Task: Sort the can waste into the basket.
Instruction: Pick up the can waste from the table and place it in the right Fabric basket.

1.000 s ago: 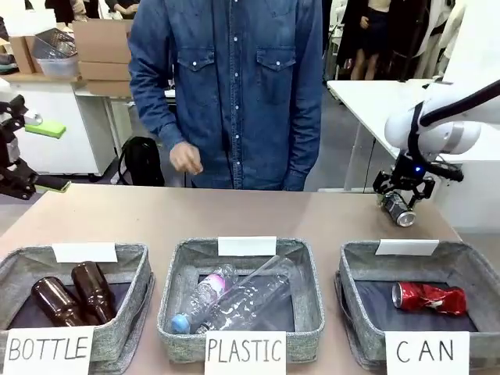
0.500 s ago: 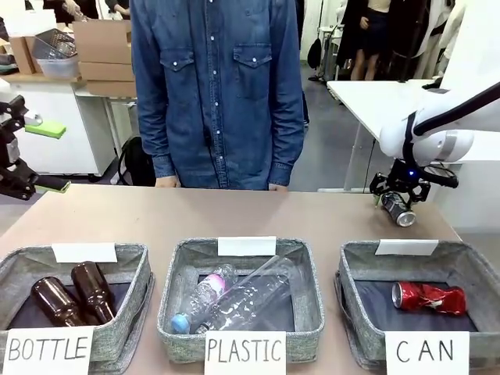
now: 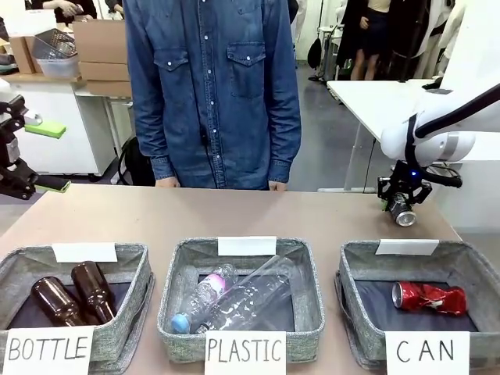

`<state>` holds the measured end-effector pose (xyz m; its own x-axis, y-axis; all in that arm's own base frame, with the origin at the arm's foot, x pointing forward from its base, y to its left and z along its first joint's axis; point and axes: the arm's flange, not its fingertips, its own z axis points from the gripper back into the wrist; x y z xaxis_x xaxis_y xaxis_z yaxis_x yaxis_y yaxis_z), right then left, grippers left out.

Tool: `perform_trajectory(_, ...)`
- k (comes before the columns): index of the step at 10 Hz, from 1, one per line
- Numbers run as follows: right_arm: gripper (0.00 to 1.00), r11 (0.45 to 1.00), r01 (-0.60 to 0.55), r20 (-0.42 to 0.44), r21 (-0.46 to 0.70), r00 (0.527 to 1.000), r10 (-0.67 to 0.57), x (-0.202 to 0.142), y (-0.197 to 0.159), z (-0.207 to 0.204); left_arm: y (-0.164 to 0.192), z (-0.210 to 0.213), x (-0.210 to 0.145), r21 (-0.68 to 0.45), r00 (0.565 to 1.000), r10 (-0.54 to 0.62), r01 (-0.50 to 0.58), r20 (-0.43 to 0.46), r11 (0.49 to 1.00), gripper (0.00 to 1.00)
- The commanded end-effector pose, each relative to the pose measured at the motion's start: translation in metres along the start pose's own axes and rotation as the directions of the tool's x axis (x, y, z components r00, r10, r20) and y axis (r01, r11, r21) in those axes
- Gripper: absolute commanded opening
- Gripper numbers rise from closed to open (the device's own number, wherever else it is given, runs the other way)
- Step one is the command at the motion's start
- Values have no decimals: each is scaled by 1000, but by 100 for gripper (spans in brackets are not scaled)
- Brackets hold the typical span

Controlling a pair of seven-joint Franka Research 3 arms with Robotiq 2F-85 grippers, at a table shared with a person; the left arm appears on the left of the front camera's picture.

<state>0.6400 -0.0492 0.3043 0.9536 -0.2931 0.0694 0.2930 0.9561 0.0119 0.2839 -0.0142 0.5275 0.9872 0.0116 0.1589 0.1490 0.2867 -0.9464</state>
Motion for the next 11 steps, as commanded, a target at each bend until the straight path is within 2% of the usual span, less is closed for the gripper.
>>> perform_trajectory(1,0,999,5,-14,-48,1000,-5,-8,1,7,-1,0,-1,-17,1000,-11,11,0,1000,100)
perform_trajectory(3,0,998,7,-26,-66,1000,-8,-7,0,6,-1,0,-1,-17,1000,-11,11,0,1000,100)
perform_trajectory(5,0,999,19,-66,-44,998,-22,-7,-1,10,-1,0,-1,-17,1000,-11,11,0,1000,100)
perform_trajectory(7,0,1000,9,-67,-27,998,-10,-7,0,15,-1,0,-1,-17,1000,-11,11,0,1000,100)
perform_trajectory(9,0,996,-8,-85,86,996,15,-14,-10,56,-1,0,-1,-17,1000,-11,11,0,1000,100)
perform_trajectory(10,0,985,-61,-142,159,986,84,-23,-19,86,-1,0,-1,-17,1000,-11,11,0,1000,100)
perform_trajectory(11,0,967,-133,-146,217,975,167,-36,-29,118,-1,0,-1,-17,1000,-11,11,0,1000,100)
